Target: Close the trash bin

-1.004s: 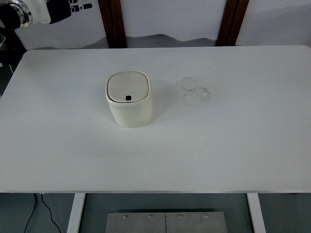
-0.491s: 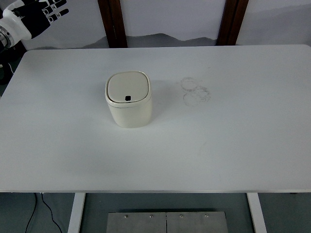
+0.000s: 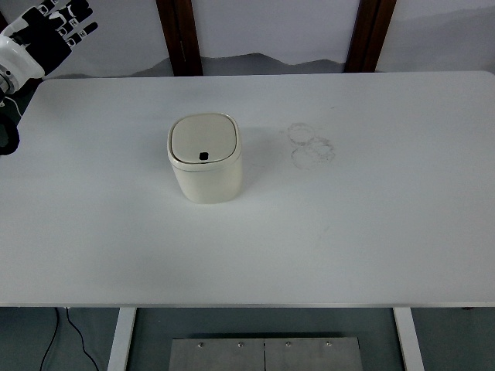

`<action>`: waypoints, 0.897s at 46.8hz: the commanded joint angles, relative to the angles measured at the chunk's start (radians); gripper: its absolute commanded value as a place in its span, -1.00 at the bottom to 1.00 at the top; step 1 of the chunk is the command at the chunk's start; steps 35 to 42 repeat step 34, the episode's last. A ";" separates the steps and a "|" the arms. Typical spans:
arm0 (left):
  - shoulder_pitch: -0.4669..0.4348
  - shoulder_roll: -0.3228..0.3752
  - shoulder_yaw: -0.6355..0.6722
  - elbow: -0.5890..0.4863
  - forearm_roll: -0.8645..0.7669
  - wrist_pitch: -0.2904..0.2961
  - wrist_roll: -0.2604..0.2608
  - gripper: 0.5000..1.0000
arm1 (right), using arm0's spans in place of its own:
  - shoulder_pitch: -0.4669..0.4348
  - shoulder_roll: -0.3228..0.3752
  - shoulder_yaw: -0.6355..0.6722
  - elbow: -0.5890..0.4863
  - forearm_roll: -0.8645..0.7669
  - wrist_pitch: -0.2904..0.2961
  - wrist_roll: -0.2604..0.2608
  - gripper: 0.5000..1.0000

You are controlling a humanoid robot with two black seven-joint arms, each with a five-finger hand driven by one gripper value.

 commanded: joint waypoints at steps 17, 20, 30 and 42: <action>0.028 0.000 -0.003 -0.001 -0.005 0.000 0.000 1.00 | 0.000 0.000 0.000 0.000 0.000 0.000 0.000 0.98; 0.028 0.000 -0.003 -0.001 -0.006 0.000 0.000 1.00 | 0.000 0.000 0.000 0.000 0.000 0.000 0.000 0.98; 0.029 0.000 -0.003 -0.001 -0.005 0.000 0.000 1.00 | 0.000 0.000 0.000 0.000 -0.001 -0.002 0.001 0.98; 0.031 0.000 -0.003 -0.001 -0.005 0.000 0.000 1.00 | 0.000 0.000 -0.002 0.000 -0.003 -0.002 0.003 0.98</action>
